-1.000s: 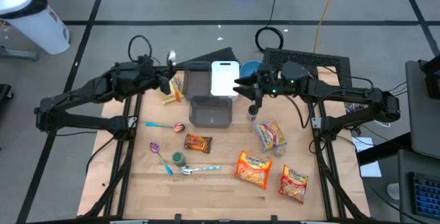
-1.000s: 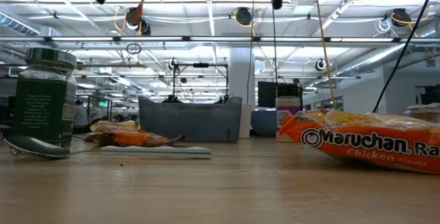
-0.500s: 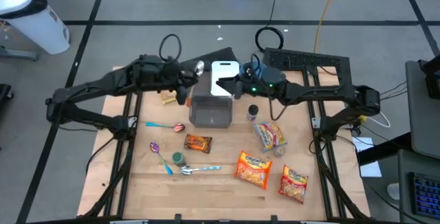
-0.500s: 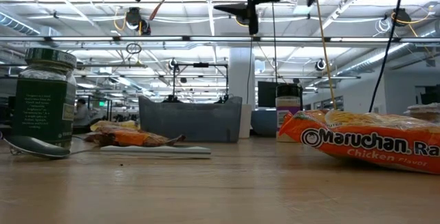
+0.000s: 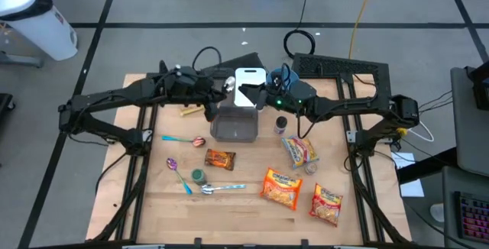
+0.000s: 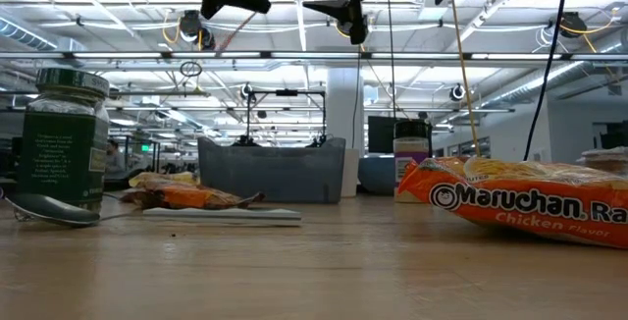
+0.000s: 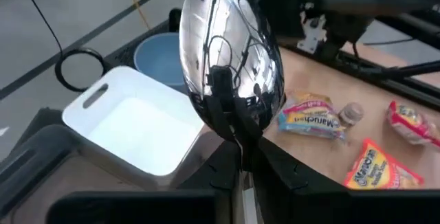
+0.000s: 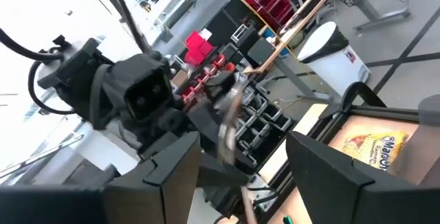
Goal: Pick & Place Food Item
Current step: Put the orange spoon into the bottom black bin
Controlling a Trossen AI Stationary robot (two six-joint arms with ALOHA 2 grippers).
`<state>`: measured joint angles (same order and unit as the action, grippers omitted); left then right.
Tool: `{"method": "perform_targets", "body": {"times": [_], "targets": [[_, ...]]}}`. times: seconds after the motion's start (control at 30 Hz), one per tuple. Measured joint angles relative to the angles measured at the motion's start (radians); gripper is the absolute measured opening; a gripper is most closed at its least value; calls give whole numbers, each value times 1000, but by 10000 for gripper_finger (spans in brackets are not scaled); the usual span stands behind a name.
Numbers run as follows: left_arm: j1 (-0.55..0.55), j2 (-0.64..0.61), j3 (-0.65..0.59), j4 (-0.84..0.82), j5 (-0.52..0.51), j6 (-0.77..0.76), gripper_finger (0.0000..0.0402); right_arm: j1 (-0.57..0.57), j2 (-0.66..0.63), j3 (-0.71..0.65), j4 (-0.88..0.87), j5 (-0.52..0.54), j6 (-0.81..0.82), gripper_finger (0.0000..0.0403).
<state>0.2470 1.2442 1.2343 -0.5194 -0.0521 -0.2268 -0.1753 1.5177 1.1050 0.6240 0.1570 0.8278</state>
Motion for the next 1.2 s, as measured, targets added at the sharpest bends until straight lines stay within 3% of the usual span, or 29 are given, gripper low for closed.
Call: {"method": "perform_targets", "body": {"times": [0.2,0.5,0.7,0.97,1.2], "targets": [[-19,55,0,31,8,-3,11,0,0,0,-9,-2,-2,210],[-41,64,0,69,9,-23,37,0,-1,0,-33,-3,-10,210],[-41,64,0,81,19,-23,10,0,-1,0,-41,-5,-28,204],[-41,64,0,106,21,-21,33,0,-1,0,-42,-32,-32,123],[-41,64,0,105,35,4,8,0,-1,0,-30,-32,-59,56]]}}
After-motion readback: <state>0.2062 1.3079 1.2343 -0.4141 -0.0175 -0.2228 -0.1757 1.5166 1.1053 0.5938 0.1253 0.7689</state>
